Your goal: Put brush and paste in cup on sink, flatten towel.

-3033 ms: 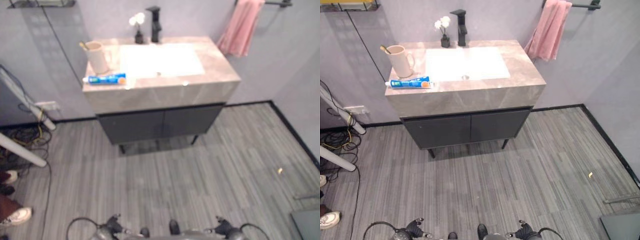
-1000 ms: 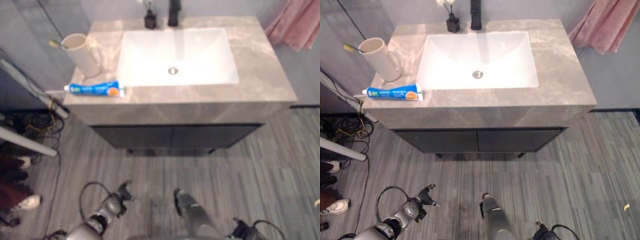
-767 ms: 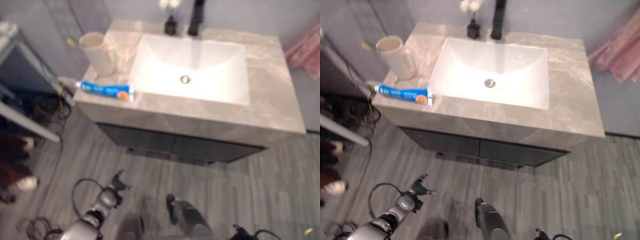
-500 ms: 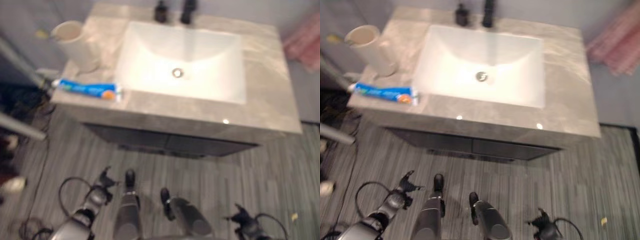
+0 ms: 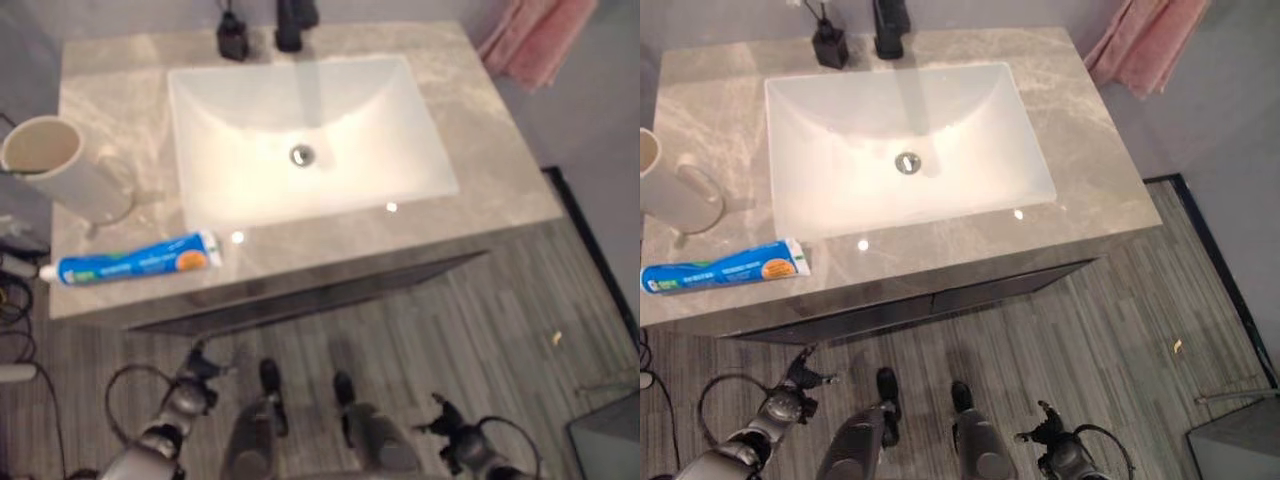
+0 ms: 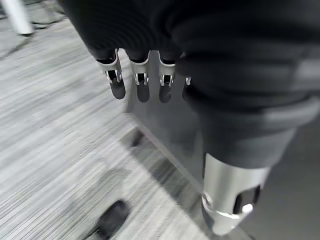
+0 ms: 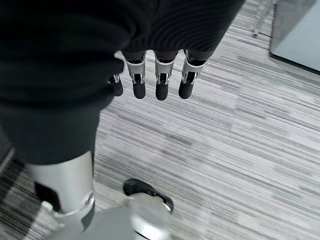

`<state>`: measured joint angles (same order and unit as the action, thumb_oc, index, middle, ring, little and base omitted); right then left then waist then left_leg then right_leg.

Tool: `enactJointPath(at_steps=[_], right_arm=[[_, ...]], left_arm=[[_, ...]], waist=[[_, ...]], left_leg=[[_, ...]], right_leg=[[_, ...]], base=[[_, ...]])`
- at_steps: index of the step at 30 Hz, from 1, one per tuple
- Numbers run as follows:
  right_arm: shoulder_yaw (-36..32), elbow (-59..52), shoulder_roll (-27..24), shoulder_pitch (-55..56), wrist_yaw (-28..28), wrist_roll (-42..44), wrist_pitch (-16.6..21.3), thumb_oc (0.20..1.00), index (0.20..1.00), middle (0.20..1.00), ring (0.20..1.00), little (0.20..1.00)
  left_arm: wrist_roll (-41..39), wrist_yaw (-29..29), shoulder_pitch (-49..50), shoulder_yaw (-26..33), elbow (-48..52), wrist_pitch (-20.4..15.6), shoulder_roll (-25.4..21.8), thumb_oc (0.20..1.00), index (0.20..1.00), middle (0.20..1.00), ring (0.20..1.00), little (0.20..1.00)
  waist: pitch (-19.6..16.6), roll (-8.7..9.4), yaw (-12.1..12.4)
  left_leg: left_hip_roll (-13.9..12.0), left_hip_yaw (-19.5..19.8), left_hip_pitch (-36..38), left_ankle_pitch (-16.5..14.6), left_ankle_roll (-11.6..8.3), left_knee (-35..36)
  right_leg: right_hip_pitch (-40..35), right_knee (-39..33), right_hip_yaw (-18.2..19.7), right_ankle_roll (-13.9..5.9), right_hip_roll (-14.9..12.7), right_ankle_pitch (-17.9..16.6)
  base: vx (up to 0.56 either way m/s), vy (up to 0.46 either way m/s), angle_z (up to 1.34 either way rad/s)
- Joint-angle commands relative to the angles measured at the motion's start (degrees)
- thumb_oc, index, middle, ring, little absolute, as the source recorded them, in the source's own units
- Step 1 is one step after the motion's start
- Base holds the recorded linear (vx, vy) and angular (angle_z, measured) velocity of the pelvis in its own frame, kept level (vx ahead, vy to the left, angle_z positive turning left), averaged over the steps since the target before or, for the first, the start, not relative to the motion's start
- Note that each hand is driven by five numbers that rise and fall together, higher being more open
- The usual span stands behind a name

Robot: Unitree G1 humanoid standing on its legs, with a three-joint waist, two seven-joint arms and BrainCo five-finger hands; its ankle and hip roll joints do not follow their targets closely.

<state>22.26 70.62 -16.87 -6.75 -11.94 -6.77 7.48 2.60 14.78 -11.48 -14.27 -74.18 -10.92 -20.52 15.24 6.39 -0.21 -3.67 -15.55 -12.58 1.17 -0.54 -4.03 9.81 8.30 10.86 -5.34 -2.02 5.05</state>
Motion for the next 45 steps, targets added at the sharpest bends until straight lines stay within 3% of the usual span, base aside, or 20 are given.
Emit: enactJointPath(at_steps=[1,2,10,16,21,27,40,45], right_arm=[[-1.9,-1.4,-2.8,0.7,-1.1,-0.2,0.6,1.0,1.0,1.0,1.0,1.0],[-2.5,-1.6,-3.0,1.1,-0.9,0.2,0.8,1.0,1.0,1.0,1.0,1.0],[-2.7,-0.7,-3.0,1.0,-1.0,0.7,0.8,1.0,1.0,1.0,1.0,1.0],[-3.9,2.4,-2.3,1.6,0.1,3.0,0.6,1.0,1.0,1.0,1.0,1.0],[-3.4,3.5,-1.8,1.1,0.3,3.5,0.1,1.0,1.0,1.0,1.0,1.0],[-3.5,1.3,-1.0,-0.1,-0.1,5.0,0.7,1.0,1.0,1.0,1.0,1.0],[-1.6,0.5,-0.2,0.5,-0.7,2.7,0.9,1.0,1.0,1.0,1.0,1.0],[-2.0,-0.6,-0.6,0.4,-3.1,1.8,1.2,1.0,1.0,1.0,1.0,1.0]], left_arm=[[-1.1,-1.1,0.8,0.9,-2.1,-0.5,0.4,1.0,1.0,1.0,1.0,1.0],[-0.7,-1.9,2.1,1.8,-4.1,0.2,1.0,1.0,1.0,1.0,1.0,1.0],[0.1,-1.9,3.6,1.4,-3.8,0.0,2.3,1.0,1.0,1.0,1.0,1.0],[0.2,-2.3,3.0,0.1,-3.1,-0.1,3.1,1.0,1.0,1.0,1.0,1.0],[0.8,-2.8,2.9,-1.0,-2.2,-0.1,3.2,1.0,1.0,1.0,1.0,1.0],[1.4,-2.9,3.2,-1.3,-3.0,-0.1,3.6,1.0,1.0,1.0,1.0,1.0],[2.3,-2.7,5.0,-1.6,-3.3,0.2,4.7,1.0,1.0,1.0,1.0,1.0],[2.9,-2.0,4.4,-2.5,-2.7,0.0,5.2,1.0,1.0,1.0,1.0,1.0]], waist=[[-2.9,-0.66,0.6],[-3.9,-1.07,0.6],[-5.5,-1.52,1.5],[-7.6,-2.67,1.6],[-8.1,-3.11,1.9],[-9.2,-3.76,2.4],[-9.6,-3.94,3.4],[-8.4,-3.5,3.1]], left_leg=[[-3.3,-1.6,3.5,-2.4,-3.27,-2.1],[-2.3,-0.1,5.7,-1.4,-3.28,0.3],[-2.2,2.2,9.3,-0.5,-3.52,3.1],[-2.1,4.2,11.4,1.4,-3.85,7.1],[-1.0,6.7,12.0,0.2,-3.02,6.4],[-1.2,5.4,13.0,0.5,-3.33,8.0],[-1.3,5.6,16.0,-1.4,-3.43,7.2],[-1.0,5.4,12.7,-3.5,-4.11,0.6]], right_leg=[[4.5,2.7,1.1,-4.18,1.7,-4.9],[3.1,0.7,2.4,-3.74,1.9,-5.4],[0.2,-1.7,5.1,-2.6,3.0,-5.7],[-1.6,-3.1,4.4,-2.41,2.5,-5.1],[-2.0,-1.7,5.0,-2.53,2.1,-4.6],[-2.4,-2.1,3.9,-3.14,0.7,-4.3],[-5.3,-2.5,3.6,-2.76,0.6,-2.8],[-6.2,-2.0,1.8,-2.57,-0.3,-2.5]], base=[[0.13,0.004,0.11],[0.09,-0.008,0.01],[0.06,-0.041,-0.02],[0.05,-0.005,-0.01],[0.03,0.025,0.16],[0.03,0.04,0.01],[0.04,0.013,-0.03],[-0.03,0.009,0.12]])
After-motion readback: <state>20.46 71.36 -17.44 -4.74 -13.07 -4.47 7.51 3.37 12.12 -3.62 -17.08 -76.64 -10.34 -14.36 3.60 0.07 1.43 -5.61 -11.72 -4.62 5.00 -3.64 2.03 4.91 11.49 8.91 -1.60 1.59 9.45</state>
